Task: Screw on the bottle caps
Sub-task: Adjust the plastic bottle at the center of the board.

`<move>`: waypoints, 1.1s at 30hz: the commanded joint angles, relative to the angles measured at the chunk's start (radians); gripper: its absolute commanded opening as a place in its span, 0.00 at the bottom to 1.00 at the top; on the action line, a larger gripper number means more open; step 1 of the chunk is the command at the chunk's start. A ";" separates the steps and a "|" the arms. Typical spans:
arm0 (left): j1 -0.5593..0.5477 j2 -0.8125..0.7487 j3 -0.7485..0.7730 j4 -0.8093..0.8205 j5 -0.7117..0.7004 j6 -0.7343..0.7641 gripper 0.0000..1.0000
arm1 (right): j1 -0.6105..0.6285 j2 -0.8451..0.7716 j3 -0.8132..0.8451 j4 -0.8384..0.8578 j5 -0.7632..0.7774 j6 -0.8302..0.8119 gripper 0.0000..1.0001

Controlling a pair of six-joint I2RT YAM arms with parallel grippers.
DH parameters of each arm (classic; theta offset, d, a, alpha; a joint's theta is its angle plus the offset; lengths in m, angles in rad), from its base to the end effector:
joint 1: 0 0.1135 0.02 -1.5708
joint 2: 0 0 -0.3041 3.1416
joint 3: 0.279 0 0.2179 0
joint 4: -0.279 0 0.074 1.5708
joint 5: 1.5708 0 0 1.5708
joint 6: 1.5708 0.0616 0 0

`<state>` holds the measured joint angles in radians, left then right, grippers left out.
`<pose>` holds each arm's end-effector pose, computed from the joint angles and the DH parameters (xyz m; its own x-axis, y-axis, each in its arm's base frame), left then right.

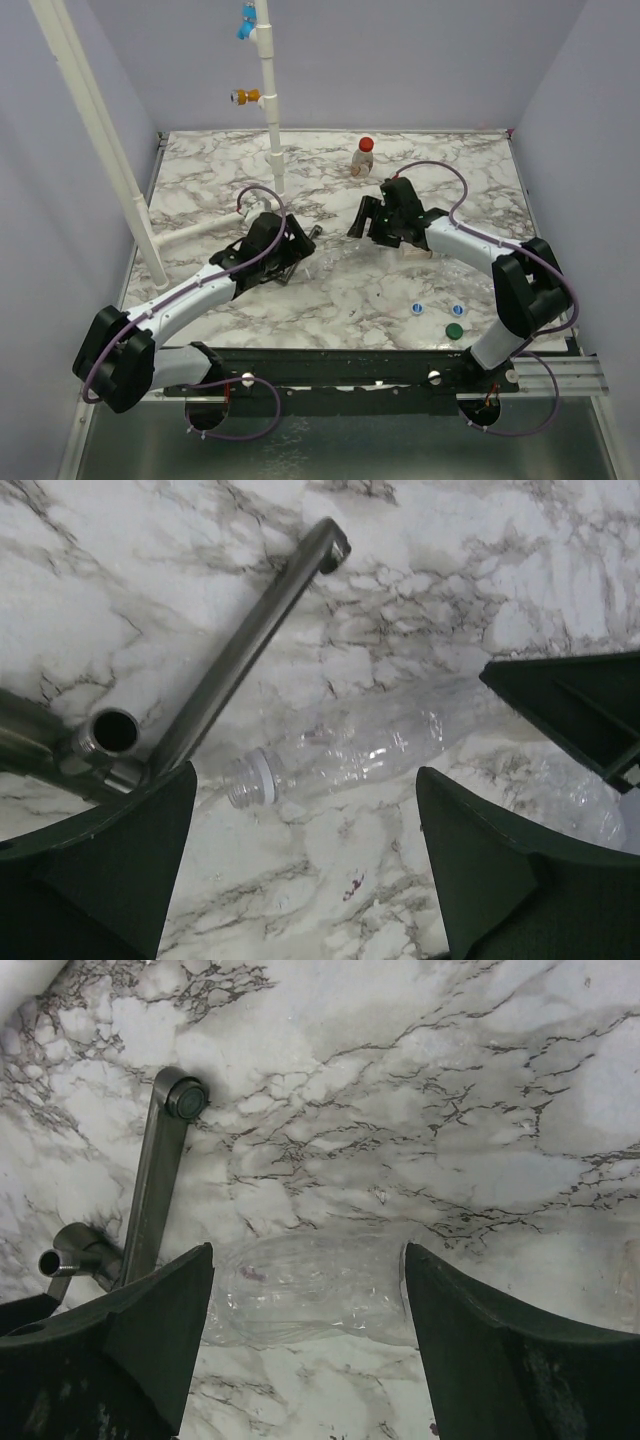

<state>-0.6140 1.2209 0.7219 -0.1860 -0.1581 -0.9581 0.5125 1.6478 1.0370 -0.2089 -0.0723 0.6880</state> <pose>0.1959 -0.1262 0.2663 -0.6813 -0.5082 -0.5268 -0.1532 0.8028 -0.5763 0.2957 0.1715 0.2467 -0.8300 0.2597 -0.4937 -0.0065 0.8804 0.4741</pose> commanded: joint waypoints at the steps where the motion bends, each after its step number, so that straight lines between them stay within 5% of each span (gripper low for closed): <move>1: -0.101 -0.061 -0.047 -0.082 0.051 -0.036 0.88 | 0.005 -0.004 -0.007 -0.049 0.020 -0.024 0.80; 5: -0.202 -0.077 -0.083 -0.114 0.041 -0.074 0.74 | 0.010 0.008 0.017 -0.070 0.035 -0.053 0.79; 10: -0.219 -0.020 -0.096 -0.107 -0.009 -0.108 0.36 | 0.044 0.008 0.024 -0.107 0.046 -0.071 0.73; 14: -0.220 0.048 -0.069 -0.104 -0.063 -0.117 0.24 | 0.074 -0.022 -0.024 -0.121 0.049 -0.046 0.67; 20: -0.220 0.136 -0.033 -0.083 -0.122 -0.124 0.23 | 0.089 -0.130 -0.121 -0.149 0.052 0.004 0.56; 33: -0.161 0.247 0.070 -0.044 -0.138 -0.031 0.26 | 0.111 -0.275 -0.168 -0.219 0.035 -0.045 0.58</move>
<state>-0.8021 1.4479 0.7551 -0.2535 -0.2634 -1.0355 0.6163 1.3884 0.8516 -0.3664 -0.0448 0.6842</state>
